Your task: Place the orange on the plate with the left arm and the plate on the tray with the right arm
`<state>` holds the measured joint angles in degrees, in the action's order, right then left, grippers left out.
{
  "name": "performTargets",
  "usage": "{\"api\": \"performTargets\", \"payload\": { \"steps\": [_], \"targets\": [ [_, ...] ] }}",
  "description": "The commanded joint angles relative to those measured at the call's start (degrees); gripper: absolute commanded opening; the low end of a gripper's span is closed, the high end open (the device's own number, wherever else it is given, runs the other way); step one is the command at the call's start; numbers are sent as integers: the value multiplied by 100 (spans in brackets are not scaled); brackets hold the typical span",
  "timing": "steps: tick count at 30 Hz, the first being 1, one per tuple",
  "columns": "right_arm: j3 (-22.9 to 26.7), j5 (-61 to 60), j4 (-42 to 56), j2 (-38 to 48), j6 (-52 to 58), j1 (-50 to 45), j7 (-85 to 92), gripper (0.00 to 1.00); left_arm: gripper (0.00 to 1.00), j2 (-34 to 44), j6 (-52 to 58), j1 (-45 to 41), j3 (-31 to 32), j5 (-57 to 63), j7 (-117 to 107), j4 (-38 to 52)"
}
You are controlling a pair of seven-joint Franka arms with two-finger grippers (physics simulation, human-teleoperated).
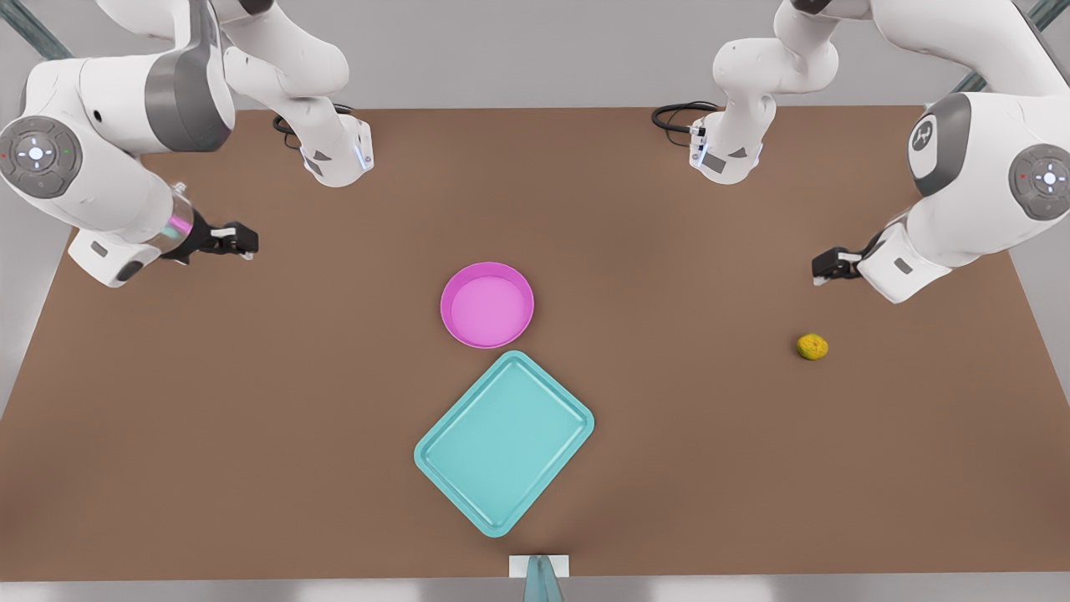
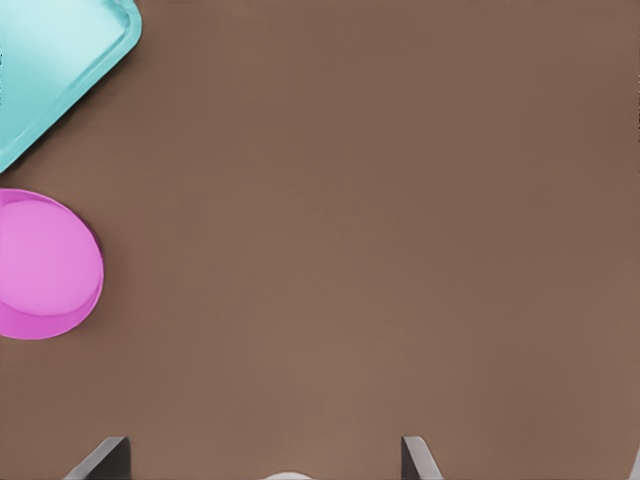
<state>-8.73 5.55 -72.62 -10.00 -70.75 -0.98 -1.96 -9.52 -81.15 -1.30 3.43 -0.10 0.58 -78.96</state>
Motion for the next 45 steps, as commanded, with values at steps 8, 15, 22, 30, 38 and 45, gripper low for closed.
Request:
{"api": "performTargets", "payload": {
  "steps": [8,15,22,30,38,45],
  "targets": [
    [11,-72,-7,-107,-430,10,-120,100,100,-1245,-4251,534,-853,-69,830,-2800],
    [11,-63,-7,-142,-457,1,-112,100,100,-1606,-4752,525,-1117,-69,1094,-3257],
    [11,-80,-7,-142,-448,-7,-112,100,100,-1843,-4682,525,-1117,-78,1093,-3310],
    [11,-80,2,-142,-439,-7,-112,100,100,-2107,-4744,508,-1117,-69,1094,-3328],
    [11,-80,2,-142,-439,1,-112,100,100,-2326,-4814,508,-1117,-69,1094,-3319],
    [11,-80,2,-142,-439,45,-103,100,72,-2405,-4823,516,-1125,-51,1094,-3275]
  ]
}}
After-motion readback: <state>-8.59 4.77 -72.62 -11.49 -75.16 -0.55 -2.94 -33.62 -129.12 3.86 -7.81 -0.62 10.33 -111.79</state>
